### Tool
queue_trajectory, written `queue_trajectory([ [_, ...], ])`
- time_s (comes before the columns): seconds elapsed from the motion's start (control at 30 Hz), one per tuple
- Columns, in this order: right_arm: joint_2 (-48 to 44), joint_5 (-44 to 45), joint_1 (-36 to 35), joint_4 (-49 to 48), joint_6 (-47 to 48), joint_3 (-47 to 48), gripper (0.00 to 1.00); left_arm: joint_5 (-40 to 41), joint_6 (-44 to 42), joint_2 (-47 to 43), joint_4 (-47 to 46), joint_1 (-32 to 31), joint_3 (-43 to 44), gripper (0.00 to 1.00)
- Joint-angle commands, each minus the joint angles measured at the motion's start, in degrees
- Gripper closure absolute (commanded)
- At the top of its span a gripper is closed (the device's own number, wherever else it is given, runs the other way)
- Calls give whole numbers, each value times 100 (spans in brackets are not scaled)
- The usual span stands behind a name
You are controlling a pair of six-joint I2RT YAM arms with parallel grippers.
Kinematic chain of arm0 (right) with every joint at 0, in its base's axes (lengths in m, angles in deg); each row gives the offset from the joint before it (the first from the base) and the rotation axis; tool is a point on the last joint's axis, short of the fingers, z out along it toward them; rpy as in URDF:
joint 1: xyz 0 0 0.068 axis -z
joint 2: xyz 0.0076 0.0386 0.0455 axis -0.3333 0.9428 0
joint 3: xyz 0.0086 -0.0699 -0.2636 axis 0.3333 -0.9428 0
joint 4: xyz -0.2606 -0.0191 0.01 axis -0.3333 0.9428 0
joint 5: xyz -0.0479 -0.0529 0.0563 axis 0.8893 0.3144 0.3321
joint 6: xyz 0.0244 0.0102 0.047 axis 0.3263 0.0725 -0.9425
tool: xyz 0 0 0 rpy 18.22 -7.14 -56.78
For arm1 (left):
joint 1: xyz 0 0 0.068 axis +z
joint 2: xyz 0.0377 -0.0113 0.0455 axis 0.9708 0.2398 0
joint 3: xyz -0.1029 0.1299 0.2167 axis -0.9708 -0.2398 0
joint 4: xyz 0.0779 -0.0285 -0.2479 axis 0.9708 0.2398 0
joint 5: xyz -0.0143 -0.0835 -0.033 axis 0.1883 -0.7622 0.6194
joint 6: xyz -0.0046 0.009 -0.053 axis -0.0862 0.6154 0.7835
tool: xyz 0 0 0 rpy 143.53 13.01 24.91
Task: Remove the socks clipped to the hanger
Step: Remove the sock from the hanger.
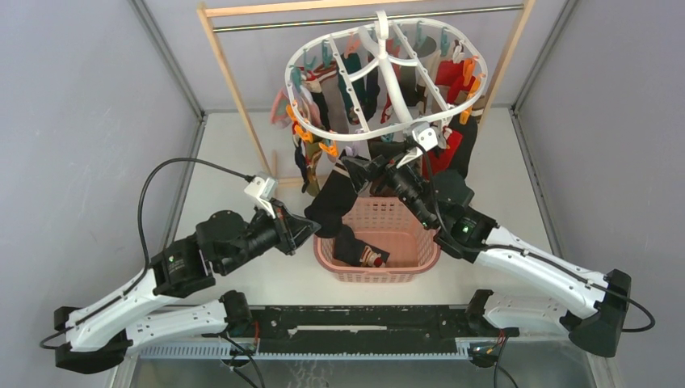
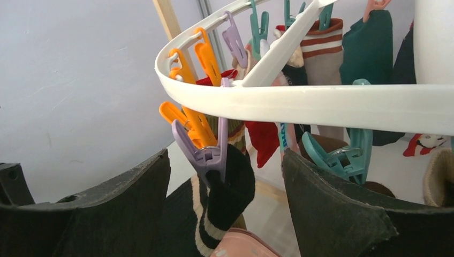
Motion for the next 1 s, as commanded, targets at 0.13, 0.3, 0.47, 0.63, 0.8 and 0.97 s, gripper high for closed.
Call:
queue_trajectory([
  [0.13,128,99,91,-495,44,322,18,-135,44,-71,-35,-50,429,99],
  [0.3,245,61,103,-573,10,374,20,-142,28,-65,-37,-58,426,99],
  [0.47,306,10,127,-704,-35,393,23,-144,11,-52,-14,-59,435,99],
  [0.63,375,-47,136,-795,-66,453,25,-153,-9,-27,39,-61,427,99],
  [0.8,482,-120,180,-787,-105,535,34,-170,-18,-16,48,-60,448,99],
  [0.97,497,-178,206,-812,-145,544,46,-176,-26,-7,70,-64,445,99],
])
